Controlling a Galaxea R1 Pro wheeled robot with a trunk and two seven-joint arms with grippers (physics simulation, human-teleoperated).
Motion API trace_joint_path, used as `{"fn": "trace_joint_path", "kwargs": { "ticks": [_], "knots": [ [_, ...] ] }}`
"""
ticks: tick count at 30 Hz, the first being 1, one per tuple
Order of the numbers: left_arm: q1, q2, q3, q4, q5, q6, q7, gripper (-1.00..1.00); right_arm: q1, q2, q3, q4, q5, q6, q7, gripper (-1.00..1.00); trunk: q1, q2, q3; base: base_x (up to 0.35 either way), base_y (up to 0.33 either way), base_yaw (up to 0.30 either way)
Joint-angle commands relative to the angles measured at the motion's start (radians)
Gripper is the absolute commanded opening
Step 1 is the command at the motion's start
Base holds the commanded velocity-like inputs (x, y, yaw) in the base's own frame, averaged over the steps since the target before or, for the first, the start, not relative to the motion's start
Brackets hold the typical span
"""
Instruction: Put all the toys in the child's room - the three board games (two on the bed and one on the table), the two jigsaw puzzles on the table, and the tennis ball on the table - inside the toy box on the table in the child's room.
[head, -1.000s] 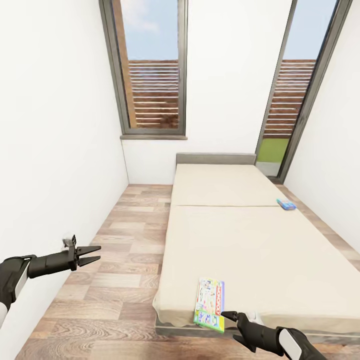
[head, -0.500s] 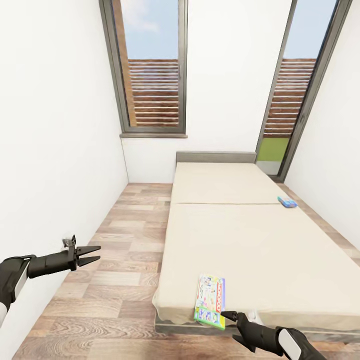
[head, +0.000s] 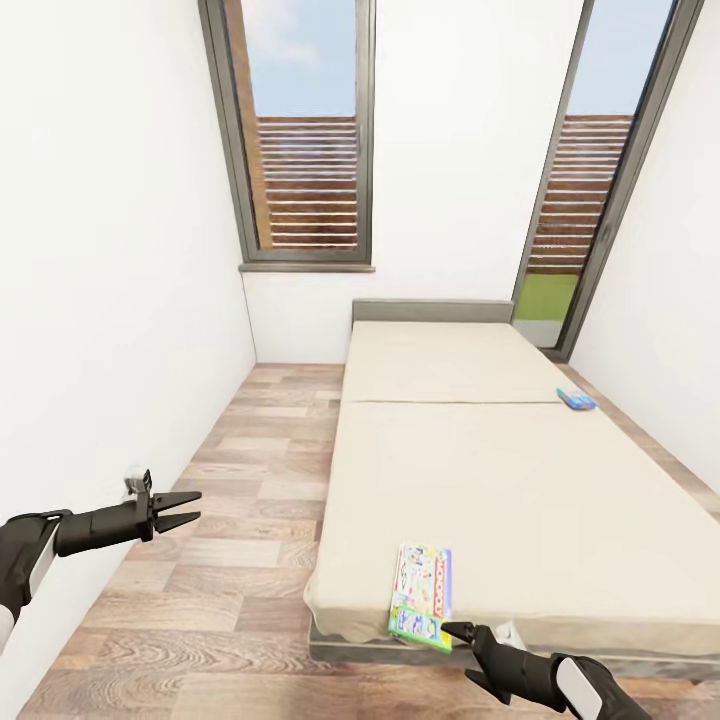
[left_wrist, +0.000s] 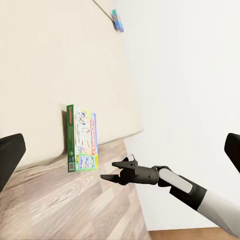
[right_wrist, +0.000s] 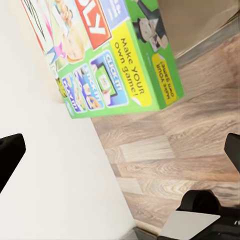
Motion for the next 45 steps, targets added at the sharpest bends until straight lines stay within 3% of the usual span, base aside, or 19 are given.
{"fn": "trace_joint_path", "kwargs": {
  "ticks": [1,17,45],
  "knots": [
    [-0.001,0.000,0.002,0.000,-0.005,0.011,-0.006,1.00,-0.001,0.000,-0.006,0.000,0.000,0.006,0.001,1.00,0.004,-0.008,-0.004,0.000,0.000,0.000],
    [-0.001,0.000,0.002,0.000,-0.004,0.011,-0.006,1.00,-0.001,0.000,-0.006,0.000,-0.002,0.005,0.004,1.00,0.065,-0.120,-0.054,0.000,0.000,0.000],
    [-0.001,0.001,0.002,0.000,-0.003,0.009,-0.006,1.00,-0.001,0.007,-0.007,-0.010,-0.002,-0.012,0.017,1.00,0.065,-0.120,-0.054,0.000,0.000,0.000]
  ]
}}
